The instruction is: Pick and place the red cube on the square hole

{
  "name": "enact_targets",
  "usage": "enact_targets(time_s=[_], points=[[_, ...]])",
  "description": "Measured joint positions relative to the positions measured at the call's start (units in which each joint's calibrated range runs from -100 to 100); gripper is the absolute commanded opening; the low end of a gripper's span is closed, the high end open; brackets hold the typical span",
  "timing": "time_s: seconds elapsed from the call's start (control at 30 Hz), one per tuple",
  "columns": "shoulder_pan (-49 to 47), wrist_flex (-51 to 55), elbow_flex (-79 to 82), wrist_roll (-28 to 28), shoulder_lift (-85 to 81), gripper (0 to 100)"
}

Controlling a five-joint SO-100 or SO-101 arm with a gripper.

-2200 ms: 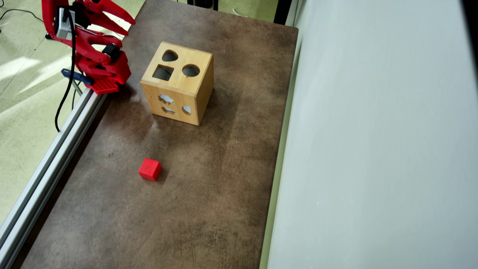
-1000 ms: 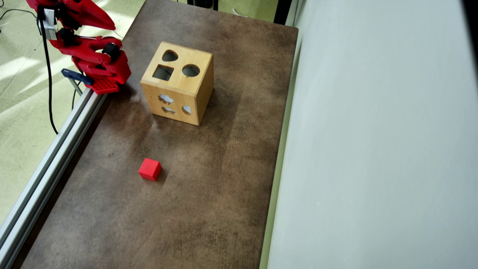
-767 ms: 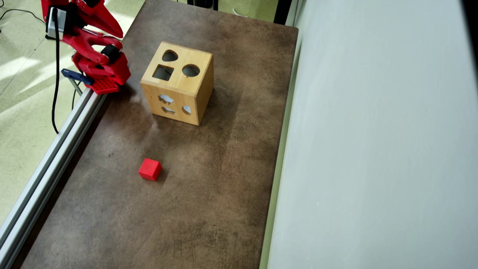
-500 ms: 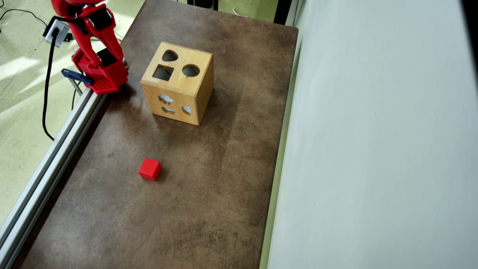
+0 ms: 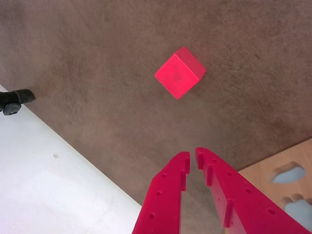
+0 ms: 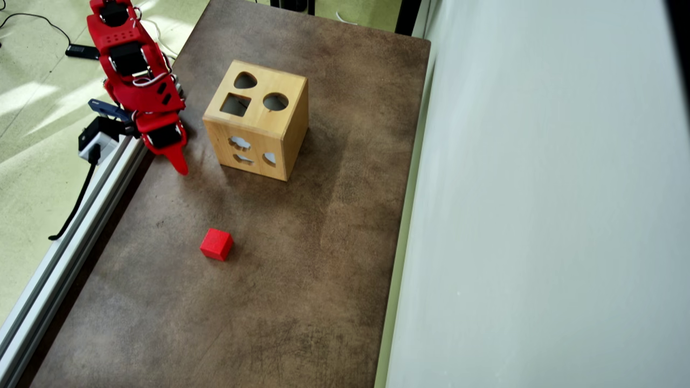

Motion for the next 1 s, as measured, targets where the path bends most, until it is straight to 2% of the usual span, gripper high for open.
enact_targets(time_s=[0.27,0.67,1.0], points=[[0.00,-5.49,0.00,-1.76,7.20,3],[0.00,-5.49,0.00,-17.73,7.20,3],[0.00,-5.49,0.00,-19.34,7.46,3]])
